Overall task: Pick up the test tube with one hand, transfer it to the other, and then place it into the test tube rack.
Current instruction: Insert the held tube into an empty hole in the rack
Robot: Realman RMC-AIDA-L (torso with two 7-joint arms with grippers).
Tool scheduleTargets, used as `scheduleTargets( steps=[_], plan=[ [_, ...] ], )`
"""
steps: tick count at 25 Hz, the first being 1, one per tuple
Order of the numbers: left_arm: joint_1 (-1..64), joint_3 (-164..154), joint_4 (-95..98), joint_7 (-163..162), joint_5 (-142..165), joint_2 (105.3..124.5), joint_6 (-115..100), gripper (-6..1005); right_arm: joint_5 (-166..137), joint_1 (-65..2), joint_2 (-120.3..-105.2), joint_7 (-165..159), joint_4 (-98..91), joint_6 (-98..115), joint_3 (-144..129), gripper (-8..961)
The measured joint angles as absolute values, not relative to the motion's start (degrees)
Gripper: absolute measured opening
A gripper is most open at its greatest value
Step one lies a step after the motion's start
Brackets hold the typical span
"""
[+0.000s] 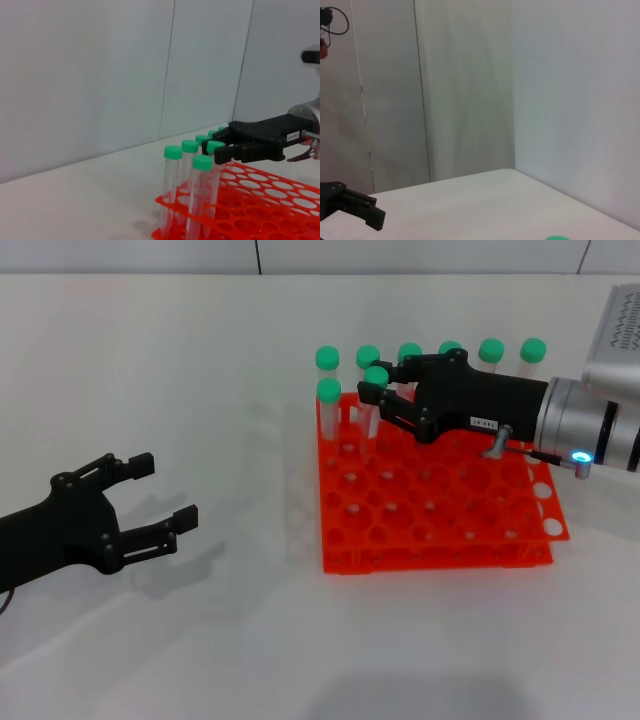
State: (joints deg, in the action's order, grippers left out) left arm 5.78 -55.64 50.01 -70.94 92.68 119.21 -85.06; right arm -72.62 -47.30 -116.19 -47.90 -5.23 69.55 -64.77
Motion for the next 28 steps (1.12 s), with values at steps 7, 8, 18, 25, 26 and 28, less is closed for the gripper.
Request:
scheduleTargets(
  steps=[7, 8, 18, 25, 26, 28],
  plan=[
    [6.57, -55.64, 49.55, -70.92, 92.68, 119.16, -84.68, 893, -72.44, -47.10, -116.19, -47.37, -4.77, 69.44, -64.23, 252],
    [6.63, -55.66, 49.55, -70.93, 92.68, 119.16, -84.50, 893, -72.43, -47.10, -116.19, -47.28, -4.75, 69.41, -64.23, 252],
    [6.68, -55.80, 49.56, -70.92, 92.65, 119.18, -84.37, 894, -72.52, -47.01, -116.18, -47.51, -5.05, 69.45, -64.70, 252],
    [6.76, -55.92, 49.57, -70.83, 92.63, 119.17, -84.37, 894, -72.59, -46.96, -116.19, -49.13, -6.36, 70.41, -64.64, 435],
    [6.76, -55.88, 49.57, -70.83, 92.63, 119.17, -84.37, 894, -72.73, -46.81, -116.18, -49.68, -6.89, 70.51, -64.79, 444],
    [6.77, -55.74, 49.57, -70.84, 92.63, 119.14, -84.40, 894, -73.03, -46.22, -116.14, -51.41, -8.60, 70.93, -65.73, 460]
  ],
)
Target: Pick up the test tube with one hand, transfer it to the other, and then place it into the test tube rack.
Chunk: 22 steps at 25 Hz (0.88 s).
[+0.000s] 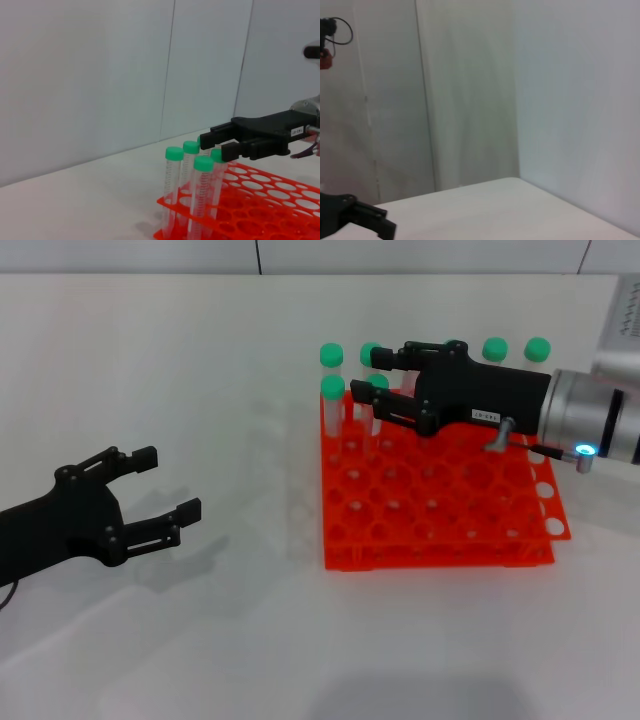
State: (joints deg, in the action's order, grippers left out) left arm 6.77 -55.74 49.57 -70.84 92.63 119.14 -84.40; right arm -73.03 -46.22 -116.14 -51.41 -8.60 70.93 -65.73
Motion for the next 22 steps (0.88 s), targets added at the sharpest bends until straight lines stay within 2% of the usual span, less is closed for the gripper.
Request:
scheduleTargets(
  steps=[5, 10, 15, 18, 21, 22],
  plan=[
    [6.82, -55.66, 49.84, -71.13, 92.96, 119.01, -84.81, 894, -73.20, -39.52, -115.43, -57.49, -19.60, 74.05, -71.14, 514],
    [7.61, -55.65, 50.10, -72.07, 94.61, 118.25, -86.67, 894, -76.03, -29.37, -113.60, -64.80, -36.25, 78.06, -75.15, 595],
    [9.21, -55.63, 49.76, -73.02, 95.63, 115.86, -90.10, 893, -79.38, -26.39, -111.69, -68.08, -39.18, 80.54, -74.32, 691],
    [11.03, -55.64, 49.56, -74.37, 97.04, 114.33, -92.39, 894, -82.00, -26.01, -109.39, -69.36, -38.04, 84.21, -73.86, 748],
    [13.04, -55.63, 49.52, -76.07, 98.45, 112.49, -95.92, 893, -84.84, -26.08, -108.66, -70.12, -37.29, 85.71, -72.80, 883],
    [13.54, -55.62, 49.49, -76.22, 98.60, 112.06, -96.74, 893, -85.59, -26.05, -108.66, -70.14, -37.23, 85.95, -72.60, 883]
  ],
)
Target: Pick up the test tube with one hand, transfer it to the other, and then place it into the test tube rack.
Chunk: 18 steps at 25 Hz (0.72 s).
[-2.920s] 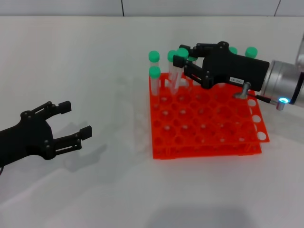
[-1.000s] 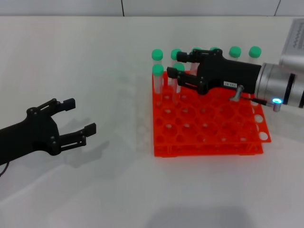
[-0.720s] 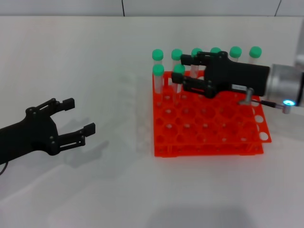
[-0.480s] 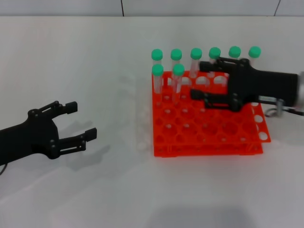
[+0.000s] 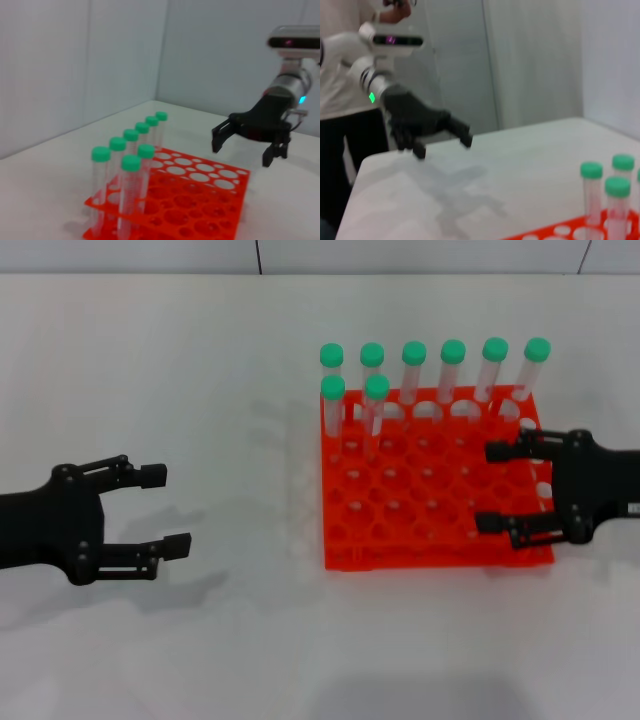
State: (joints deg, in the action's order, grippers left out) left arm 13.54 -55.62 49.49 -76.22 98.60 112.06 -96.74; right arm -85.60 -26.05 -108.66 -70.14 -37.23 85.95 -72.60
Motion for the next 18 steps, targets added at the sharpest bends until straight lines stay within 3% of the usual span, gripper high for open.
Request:
scheduleTargets(
  steps=[4, 18],
  plan=[
    [15.77, -53.66, 49.37, -76.94, 100.64, 110.96, -100.57, 893, -88.59, -25.56, -108.79, -70.34, -37.09, 86.68, -72.14, 883],
    [21.17, -49.69, 47.92, -80.57, 107.92, 110.91, -107.17, 893, -91.05, -25.41, -107.94, -70.53, -37.08, 88.32, -72.05, 883]
  ],
)
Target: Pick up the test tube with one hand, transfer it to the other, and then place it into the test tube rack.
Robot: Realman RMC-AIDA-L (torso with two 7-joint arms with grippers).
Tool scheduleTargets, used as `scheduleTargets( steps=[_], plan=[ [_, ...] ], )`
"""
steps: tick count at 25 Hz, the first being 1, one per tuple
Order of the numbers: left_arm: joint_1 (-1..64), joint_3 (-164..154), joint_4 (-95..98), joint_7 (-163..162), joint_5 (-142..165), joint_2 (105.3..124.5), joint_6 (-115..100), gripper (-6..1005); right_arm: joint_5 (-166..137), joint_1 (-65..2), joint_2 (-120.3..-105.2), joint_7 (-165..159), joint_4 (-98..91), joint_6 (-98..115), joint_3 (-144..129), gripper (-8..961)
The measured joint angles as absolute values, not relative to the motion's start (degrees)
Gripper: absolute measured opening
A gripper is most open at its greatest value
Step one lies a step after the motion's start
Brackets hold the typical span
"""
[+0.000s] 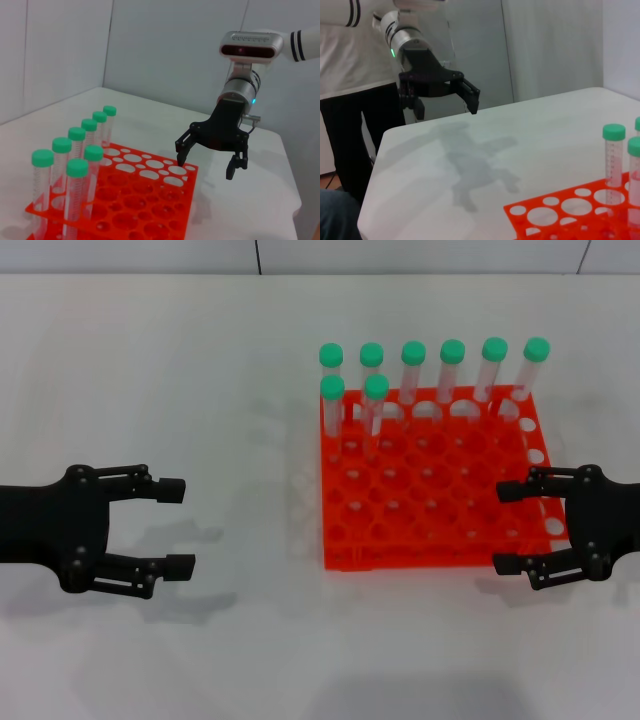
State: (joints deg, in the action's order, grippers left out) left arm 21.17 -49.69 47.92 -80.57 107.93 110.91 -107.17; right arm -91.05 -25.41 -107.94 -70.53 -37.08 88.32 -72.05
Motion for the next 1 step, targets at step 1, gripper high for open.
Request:
scheduleTargets(
  steps=[1],
  plan=[
    [21.33, -49.65, 47.95, -80.81, 107.98, 110.96, -107.17, 893, -91.17, -25.40, -107.93, -70.54, -37.08, 88.32, -72.01, 883]
  ],
)
